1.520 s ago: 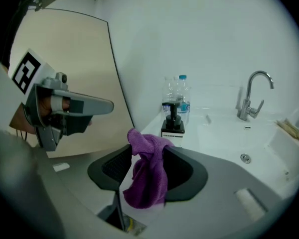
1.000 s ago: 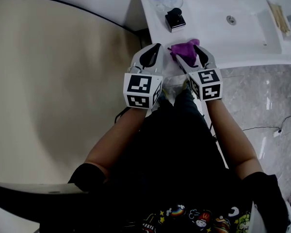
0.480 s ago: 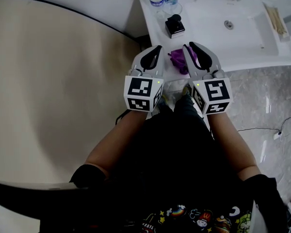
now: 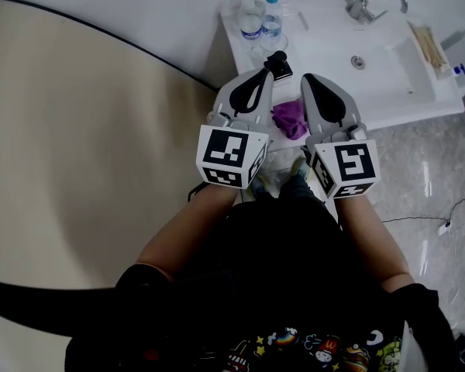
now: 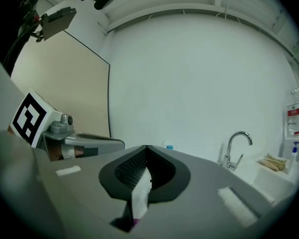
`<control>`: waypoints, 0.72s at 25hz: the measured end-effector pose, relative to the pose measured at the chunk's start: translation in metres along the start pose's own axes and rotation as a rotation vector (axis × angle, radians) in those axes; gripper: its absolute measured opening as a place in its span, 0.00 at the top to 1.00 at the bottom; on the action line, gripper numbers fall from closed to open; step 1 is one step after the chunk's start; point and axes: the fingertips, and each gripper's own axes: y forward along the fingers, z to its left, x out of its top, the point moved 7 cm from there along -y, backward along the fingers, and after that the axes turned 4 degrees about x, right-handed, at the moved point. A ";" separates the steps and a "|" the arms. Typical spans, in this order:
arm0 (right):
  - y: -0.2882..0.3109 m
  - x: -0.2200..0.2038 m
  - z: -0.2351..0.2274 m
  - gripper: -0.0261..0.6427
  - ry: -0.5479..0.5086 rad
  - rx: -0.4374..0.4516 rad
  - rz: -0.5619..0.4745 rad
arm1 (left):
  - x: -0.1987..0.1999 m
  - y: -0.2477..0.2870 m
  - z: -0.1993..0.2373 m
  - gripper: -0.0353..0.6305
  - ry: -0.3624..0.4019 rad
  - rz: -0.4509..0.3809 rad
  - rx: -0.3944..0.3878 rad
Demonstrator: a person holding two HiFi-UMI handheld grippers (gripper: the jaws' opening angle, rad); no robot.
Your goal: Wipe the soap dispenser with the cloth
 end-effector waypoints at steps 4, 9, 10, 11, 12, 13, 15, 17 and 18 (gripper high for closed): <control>0.001 0.001 0.003 0.93 -0.014 -0.005 0.005 | 0.003 -0.003 0.001 0.95 0.001 -0.003 -0.004; 0.003 0.000 0.006 0.93 -0.020 0.005 0.022 | 0.002 -0.005 0.002 0.95 -0.001 0.013 -0.002; 0.003 0.000 0.006 0.93 -0.015 0.008 0.024 | 0.002 -0.006 0.001 0.95 -0.001 0.016 -0.002; 0.003 0.000 0.006 0.93 -0.011 0.010 0.025 | 0.002 -0.006 0.001 0.95 -0.002 0.018 -0.002; 0.003 0.000 0.006 0.93 -0.007 0.011 0.026 | 0.002 -0.006 0.001 0.95 -0.002 0.019 -0.002; 0.004 -0.001 0.006 0.93 -0.004 0.011 0.027 | 0.002 -0.006 0.001 0.95 -0.004 0.018 -0.002; 0.004 -0.003 0.005 0.93 0.002 0.009 0.030 | 0.001 -0.007 0.000 0.95 -0.010 0.018 -0.001; 0.003 -0.005 0.005 0.93 0.007 0.007 0.033 | 0.001 -0.009 0.000 0.95 -0.015 0.017 0.001; 0.003 -0.005 0.005 0.93 0.010 0.006 0.035 | 0.001 -0.010 0.001 0.95 -0.017 0.016 0.002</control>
